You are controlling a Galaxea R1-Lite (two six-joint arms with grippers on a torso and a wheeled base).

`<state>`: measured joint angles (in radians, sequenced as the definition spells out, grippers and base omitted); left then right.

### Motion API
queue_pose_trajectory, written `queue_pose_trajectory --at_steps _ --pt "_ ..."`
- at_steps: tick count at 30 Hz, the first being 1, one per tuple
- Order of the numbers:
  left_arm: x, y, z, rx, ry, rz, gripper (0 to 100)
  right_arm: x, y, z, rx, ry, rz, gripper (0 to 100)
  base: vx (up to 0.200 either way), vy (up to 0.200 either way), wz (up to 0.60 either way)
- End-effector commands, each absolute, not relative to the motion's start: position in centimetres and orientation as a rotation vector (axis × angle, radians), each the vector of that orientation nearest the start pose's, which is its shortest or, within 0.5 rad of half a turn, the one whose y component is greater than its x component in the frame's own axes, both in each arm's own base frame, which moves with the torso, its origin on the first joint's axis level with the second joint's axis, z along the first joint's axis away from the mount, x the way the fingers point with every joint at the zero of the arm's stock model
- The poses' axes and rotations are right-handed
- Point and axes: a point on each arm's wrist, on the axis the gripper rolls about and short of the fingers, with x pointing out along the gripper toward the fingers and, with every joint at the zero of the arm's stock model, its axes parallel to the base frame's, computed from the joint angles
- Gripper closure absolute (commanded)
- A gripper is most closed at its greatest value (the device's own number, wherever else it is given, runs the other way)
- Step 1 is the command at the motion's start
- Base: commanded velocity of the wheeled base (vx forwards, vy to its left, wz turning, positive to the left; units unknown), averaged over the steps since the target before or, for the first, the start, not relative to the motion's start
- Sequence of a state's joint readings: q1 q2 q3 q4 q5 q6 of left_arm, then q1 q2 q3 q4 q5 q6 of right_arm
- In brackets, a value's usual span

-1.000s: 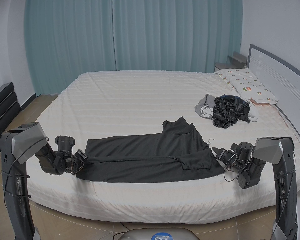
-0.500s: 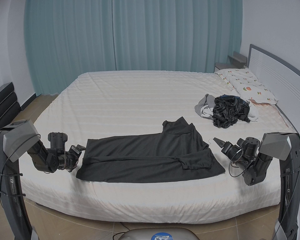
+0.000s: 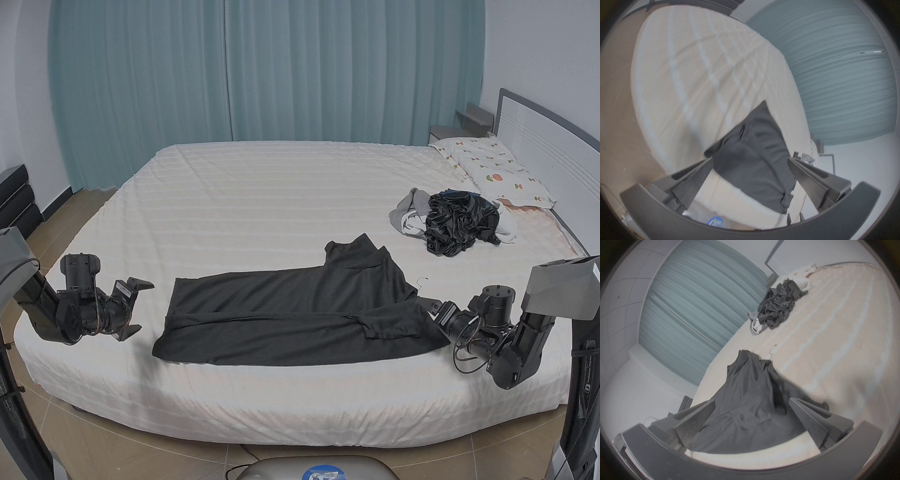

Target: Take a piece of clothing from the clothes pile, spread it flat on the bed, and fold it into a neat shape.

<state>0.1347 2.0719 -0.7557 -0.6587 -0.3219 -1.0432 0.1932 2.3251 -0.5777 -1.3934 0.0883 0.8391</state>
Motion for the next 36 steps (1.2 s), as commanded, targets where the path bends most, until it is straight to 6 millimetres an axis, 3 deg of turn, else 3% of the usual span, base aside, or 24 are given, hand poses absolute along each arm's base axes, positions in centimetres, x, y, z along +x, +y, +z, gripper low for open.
queue_pose_trajectory --at_steps 1,9,11,17,24,27,36 --pt "29.7 1.3 3.9 -1.139 0.831 0.144 0 30.9 9.2 0.0 0.867 0.539 0.133 0 0.000 0.000 0.00" --pt "27.0 -0.7 2.6 -1.089 0.911 0.138 0 30.8 9.2 -1.2 0.905 0.575 0.103 0 0.000 0.000 0.00" --pt "27.3 -1.2 2.1 -1.050 0.893 0.116 0 30.8 9.2 -2.6 0.919 0.589 0.088 0 0.000 0.000 0.00" --pt "28.2 -3.3 0.4 -0.960 0.873 0.173 0 30.6 8.9 -2.7 0.923 0.561 0.077 0 0.000 0.000 0.00" --pt "29.8 -3.4 0.0 -0.954 0.822 0.178 0 30.5 8.9 -2.6 0.925 0.559 0.075 0 0.000 0.000 0.00" --pt "31.0 -2.3 -0.4 -0.963 0.795 0.209 0 30.6 8.9 -2.7 0.931 0.535 0.086 0 0.000 0.000 0.00" --pt "31.8 -2.3 -0.7 -0.941 0.789 0.207 0 30.3 9.1 -3.1 0.927 0.546 0.091 0 0.000 0.000 0.00"
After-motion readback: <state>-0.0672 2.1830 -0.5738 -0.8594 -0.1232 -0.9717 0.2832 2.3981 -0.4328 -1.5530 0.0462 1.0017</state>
